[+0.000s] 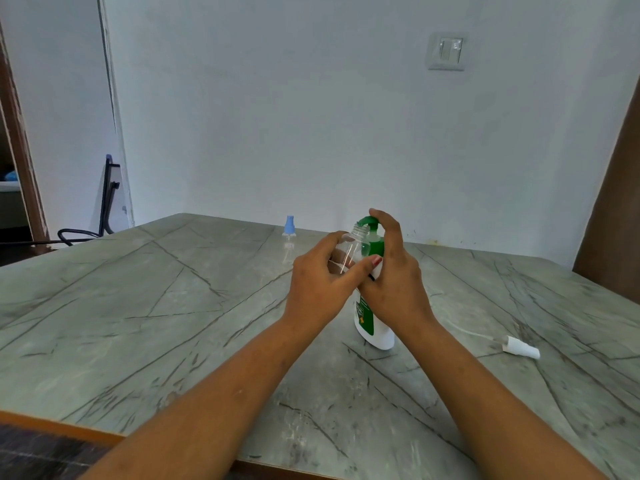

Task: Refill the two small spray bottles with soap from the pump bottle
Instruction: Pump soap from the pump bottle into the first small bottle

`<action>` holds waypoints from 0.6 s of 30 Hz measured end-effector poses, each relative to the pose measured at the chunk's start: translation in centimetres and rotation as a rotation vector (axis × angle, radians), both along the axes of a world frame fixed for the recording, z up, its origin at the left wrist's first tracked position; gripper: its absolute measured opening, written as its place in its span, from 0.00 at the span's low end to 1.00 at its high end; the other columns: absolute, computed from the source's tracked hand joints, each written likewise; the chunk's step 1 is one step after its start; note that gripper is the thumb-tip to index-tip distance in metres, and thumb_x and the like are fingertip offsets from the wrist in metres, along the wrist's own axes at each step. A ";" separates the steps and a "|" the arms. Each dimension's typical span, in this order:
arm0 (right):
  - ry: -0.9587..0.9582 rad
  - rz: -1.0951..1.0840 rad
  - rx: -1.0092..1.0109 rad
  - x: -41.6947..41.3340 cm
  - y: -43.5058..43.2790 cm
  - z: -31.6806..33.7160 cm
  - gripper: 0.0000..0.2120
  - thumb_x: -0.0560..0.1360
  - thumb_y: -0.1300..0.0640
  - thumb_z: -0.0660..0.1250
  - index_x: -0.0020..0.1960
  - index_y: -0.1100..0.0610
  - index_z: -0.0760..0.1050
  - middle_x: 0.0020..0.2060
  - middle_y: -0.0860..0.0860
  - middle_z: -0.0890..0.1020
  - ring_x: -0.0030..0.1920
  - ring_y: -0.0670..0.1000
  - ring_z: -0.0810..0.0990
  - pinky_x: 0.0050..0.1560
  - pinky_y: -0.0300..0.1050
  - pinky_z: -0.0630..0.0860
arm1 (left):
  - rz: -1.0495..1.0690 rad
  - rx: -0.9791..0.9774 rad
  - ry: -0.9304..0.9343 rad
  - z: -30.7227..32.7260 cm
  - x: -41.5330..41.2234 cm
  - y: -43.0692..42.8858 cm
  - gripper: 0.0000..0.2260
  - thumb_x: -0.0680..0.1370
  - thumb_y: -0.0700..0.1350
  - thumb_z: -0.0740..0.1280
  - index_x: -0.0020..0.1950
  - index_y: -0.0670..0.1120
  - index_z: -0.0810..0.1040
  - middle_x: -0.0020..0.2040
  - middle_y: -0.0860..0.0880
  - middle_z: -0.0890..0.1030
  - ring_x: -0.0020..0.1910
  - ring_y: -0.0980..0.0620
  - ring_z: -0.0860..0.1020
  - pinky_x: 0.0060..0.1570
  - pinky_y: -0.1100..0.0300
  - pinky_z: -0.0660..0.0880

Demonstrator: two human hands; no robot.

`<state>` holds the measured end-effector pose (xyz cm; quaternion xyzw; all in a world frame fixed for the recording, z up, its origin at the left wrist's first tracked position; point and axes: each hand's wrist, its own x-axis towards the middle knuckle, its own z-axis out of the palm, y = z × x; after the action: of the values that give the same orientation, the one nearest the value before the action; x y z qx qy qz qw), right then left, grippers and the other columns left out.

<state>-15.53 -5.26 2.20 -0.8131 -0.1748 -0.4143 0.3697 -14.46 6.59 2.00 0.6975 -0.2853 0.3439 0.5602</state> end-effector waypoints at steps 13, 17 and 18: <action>-0.007 -0.019 0.030 -0.1 -0.3 0.1 0.35 0.72 0.61 0.69 0.71 0.45 0.56 0.57 0.50 0.78 0.48 0.49 0.80 0.48 0.43 0.79 | -0.062 0.009 0.071 0.3 -0.3 -0.2 0.21 0.69 0.63 0.63 0.56 0.54 0.68 0.41 0.62 0.78 0.41 0.65 0.78 0.35 0.73 0.74; 0.009 0.006 0.040 0.0 -0.6 0.2 0.37 0.72 0.61 0.70 0.71 0.42 0.54 0.57 0.49 0.78 0.48 0.47 0.79 0.49 0.43 0.78 | -0.133 -0.038 0.194 0.8 -0.1 0.1 0.19 0.68 0.64 0.63 0.51 0.53 0.69 0.45 0.61 0.78 0.44 0.70 0.77 0.37 0.74 0.73; 0.013 0.017 0.038 0.1 -0.8 0.2 0.37 0.71 0.61 0.70 0.71 0.42 0.54 0.57 0.48 0.78 0.48 0.46 0.79 0.47 0.41 0.77 | -0.170 -0.065 0.226 0.9 -0.1 0.2 0.19 0.67 0.63 0.65 0.50 0.52 0.72 0.45 0.59 0.80 0.44 0.67 0.78 0.38 0.72 0.75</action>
<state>-15.45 -6.01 2.39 -0.8070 -0.1714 -0.4090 0.3900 -14.52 6.83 2.95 0.6866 -0.2671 0.2235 0.6382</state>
